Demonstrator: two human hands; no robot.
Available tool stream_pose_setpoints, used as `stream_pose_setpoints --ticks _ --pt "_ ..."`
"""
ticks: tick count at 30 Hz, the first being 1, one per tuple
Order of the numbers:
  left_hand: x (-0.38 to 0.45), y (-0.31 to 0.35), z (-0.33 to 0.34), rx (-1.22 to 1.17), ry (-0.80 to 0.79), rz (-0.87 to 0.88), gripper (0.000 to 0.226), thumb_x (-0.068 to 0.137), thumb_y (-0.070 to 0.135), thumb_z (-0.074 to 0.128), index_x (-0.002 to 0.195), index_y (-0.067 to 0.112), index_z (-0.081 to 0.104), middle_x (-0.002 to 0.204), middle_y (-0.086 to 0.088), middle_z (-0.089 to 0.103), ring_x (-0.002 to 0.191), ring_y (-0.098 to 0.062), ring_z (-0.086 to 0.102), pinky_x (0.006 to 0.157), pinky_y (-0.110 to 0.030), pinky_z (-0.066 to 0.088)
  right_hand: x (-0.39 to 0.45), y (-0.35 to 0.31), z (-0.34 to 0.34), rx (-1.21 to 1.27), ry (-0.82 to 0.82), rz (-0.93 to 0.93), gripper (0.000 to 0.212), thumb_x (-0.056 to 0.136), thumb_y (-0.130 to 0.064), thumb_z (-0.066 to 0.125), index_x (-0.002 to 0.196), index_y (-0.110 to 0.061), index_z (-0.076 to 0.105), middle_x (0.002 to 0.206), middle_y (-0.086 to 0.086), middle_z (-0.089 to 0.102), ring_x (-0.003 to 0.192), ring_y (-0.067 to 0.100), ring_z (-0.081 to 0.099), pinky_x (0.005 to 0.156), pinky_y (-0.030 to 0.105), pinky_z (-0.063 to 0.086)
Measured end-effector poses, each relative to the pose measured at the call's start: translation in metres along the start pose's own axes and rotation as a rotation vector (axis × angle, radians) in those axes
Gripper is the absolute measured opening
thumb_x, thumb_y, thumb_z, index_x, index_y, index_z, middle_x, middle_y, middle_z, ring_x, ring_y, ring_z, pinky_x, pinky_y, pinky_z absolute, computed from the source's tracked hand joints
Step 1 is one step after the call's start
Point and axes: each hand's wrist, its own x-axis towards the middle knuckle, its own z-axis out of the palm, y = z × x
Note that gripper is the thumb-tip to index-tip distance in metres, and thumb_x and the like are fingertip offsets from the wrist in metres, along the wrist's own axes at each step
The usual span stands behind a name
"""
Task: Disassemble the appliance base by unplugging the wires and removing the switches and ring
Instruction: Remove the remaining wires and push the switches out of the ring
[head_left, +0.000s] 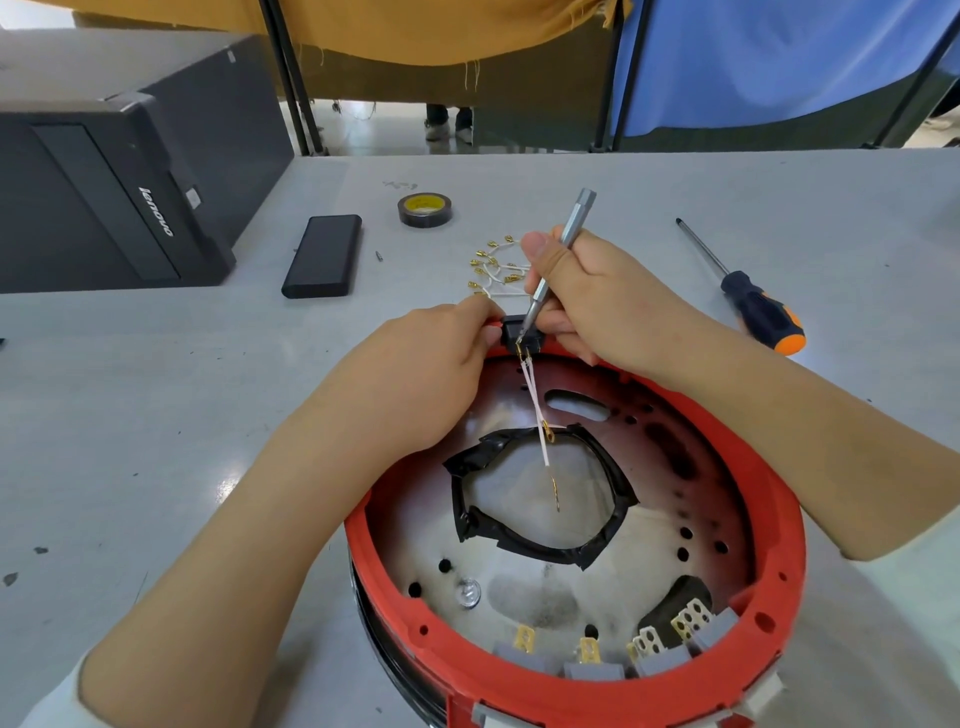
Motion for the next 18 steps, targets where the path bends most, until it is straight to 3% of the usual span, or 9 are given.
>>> stream_pose_setpoints --ticks 5,10,18 --pt "-0.001 0.0 -0.001 -0.01 0.002 -0.002 0.028 0.101 0.034 0.031 0.12 0.025 0.05 0.111 -0.002 0.062 0.101 -0.027 0.055 0.084 -0.039 0.041 -0.002 0.007 -0.001 0.166 0.019 -0.027 0.031 0.102 -0.033 0.037 0.079 -0.013 0.042 0.041 -0.014 0.033 0.035 0.004 0.03 0.036 0.016 0.028" --pt "-0.001 0.0 0.0 -0.008 0.008 0.004 0.028 0.101 0.033 0.031 0.12 0.024 0.051 0.111 -0.003 0.062 0.101 -0.027 0.055 0.081 -0.036 0.04 0.001 0.014 0.001 -0.124 0.031 -0.092 0.029 0.101 -0.04 0.036 0.08 -0.021 0.04 0.042 -0.021 0.048 0.039 -0.001 0.048 0.052 0.018 0.03" --pt "-0.001 0.001 -0.001 -0.001 0.005 -0.004 0.029 0.101 0.033 0.03 0.12 0.022 0.051 0.11 -0.005 0.062 0.1 -0.028 0.055 0.081 -0.037 0.041 0.004 0.004 0.0 -0.067 0.019 -0.019 0.032 0.102 -0.036 0.035 0.079 -0.016 0.042 0.036 -0.014 0.038 0.03 0.002 0.036 0.035 0.011 0.028"
